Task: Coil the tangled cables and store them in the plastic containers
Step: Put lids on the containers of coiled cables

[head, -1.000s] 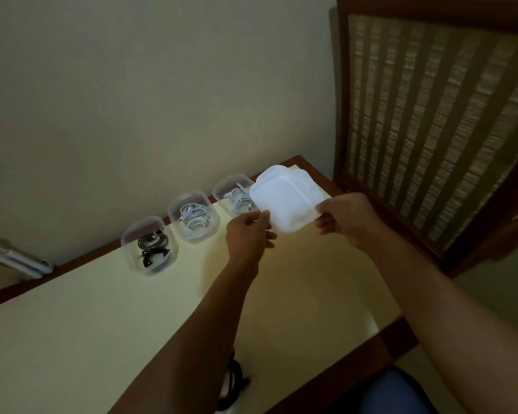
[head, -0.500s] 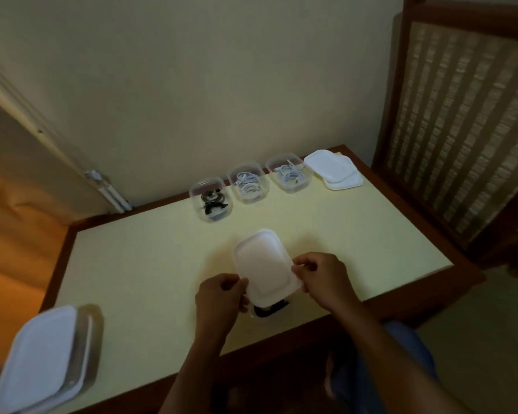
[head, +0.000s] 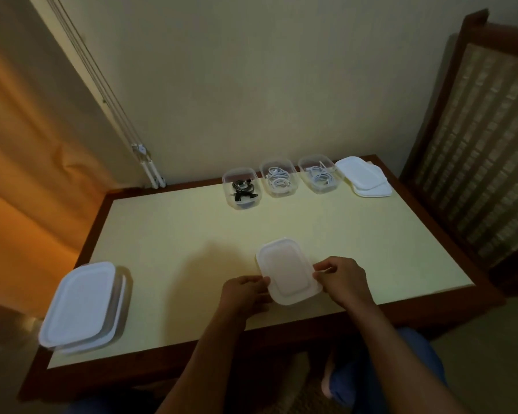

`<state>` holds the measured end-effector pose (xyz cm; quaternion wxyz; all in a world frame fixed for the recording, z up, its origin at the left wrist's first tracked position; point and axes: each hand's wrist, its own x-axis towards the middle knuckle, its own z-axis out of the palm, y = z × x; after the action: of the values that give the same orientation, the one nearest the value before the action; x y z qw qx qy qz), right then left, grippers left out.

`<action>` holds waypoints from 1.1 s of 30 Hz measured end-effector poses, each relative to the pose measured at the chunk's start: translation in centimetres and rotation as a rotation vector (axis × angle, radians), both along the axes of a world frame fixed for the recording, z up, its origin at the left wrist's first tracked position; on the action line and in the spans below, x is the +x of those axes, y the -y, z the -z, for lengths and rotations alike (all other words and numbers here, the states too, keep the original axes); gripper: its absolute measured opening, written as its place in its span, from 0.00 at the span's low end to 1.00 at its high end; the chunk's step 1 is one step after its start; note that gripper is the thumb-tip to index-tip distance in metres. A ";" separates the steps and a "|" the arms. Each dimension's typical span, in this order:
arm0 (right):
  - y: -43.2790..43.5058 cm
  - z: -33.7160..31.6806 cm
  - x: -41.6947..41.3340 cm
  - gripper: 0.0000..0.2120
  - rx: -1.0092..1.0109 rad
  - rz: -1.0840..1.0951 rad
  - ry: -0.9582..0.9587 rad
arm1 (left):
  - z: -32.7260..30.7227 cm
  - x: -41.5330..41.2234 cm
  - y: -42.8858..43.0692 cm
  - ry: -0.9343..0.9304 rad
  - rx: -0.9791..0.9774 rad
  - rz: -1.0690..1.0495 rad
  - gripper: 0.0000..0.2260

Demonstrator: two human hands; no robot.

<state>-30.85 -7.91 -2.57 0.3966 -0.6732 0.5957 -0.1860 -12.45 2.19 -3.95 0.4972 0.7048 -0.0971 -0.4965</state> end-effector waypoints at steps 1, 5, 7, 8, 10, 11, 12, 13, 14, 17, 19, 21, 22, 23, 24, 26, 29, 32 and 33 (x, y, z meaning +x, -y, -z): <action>0.0 0.1 -0.1 0.03 0.031 0.015 0.027 | 0.2 0.0 0.1 -0.019 0.001 -0.012 0.09; 0.0 0.0 0.4 0.05 0.056 0.050 0.058 | 0.3 0.2 0.7 0.026 -0.013 -0.080 0.06; 0.2 -0.4 0.8 0.08 0.043 0.037 0.019 | 0.1 0.1 1.0 0.062 -0.005 -0.078 0.05; 0.3 -0.7 0.8 0.08 0.049 0.025 0.001 | 0.0 0.1 1.0 0.075 0.006 -0.057 0.05; 0.7 -1.2 0.7 0.07 0.089 -0.023 -0.036 | -0.4 0.3 0.9 0.099 0.035 0.014 0.06; 1.0 -1.5 0.6 0.05 0.121 -0.053 -0.049 | -0.5 0.5 0.9 0.118 0.054 0.047 0.07; 1.2 -1.8 0.6 0.04 0.146 -0.083 -0.060 | -0.6 0.9 0.8 0.144 0.071 0.073 0.08; 1.5 -2.0 0.8 0.04 0.158 -0.107 -0.071 | -0.7 1.3 0.9 0.172 0.085 0.090 0.09; 1.7 -2.0 1.1 0.05 0.161 -0.121 -0.073 | -0.9 1.7 0.9 0.196 0.096 0.099 0.10; 2.3 -1.8 2.6 0.07 0.168 -0.113 -0.046 | -1.2 2.6 1.6 0.232 0.108 0.102 0.12; 2.8 -1.3 3.2 0.07 0.200 -0.075 -0.031 | -1.0 3.0 2.3 0.254 0.113 0.124 0.09; 3.2 -0.7 3.2 0.08 0.281 -0.025 0.031 | -0.7 3.3 2.7 0.251 0.110 0.134 0.08; 3.5 -0.3 3.2 0.09 0.330 -0.004 0.070 | -0.5 3.6 3.0 0.240 0.105 0.142 0.08; 3.7 -0.1 3.3 0.09 0.368 0.011 0.096 | -0.3 3.7 3.1 0.228 0.098 0.149 0.07; 3.9 0.2 3.4 0.09 0.388 0.018 0.098 | -0.2 3.9 3.2 0.218 0.097 0.152 0.06; 4.1 0.6 4.0 0.09 0.357 0.021 0.061 | 0.0 4.2 3.3 0.218 0.103 0.159 0.04; 3.8 0.9 4.6 0.09 0.219 0.019 -0.009 | 0.1 4.3 3.4 0.199 0.094 0.153 0.04; 3.1 0.9 4.1 0.12 0.228 0.044 0.044 | -0.1 3.7 2.8 0.203 0.070 0.113 0.05; 3.0 0.9 3.9 0.13 0.234 0.047 0.061 | -0.1 3.3 2.4 0.206 0.058 0.087 0.07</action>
<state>-26.99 -10.91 -3.48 0.4861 -0.6023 0.6164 -0.1448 -9.18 -0.25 -3.82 0.4419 0.7614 -0.1638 -0.4452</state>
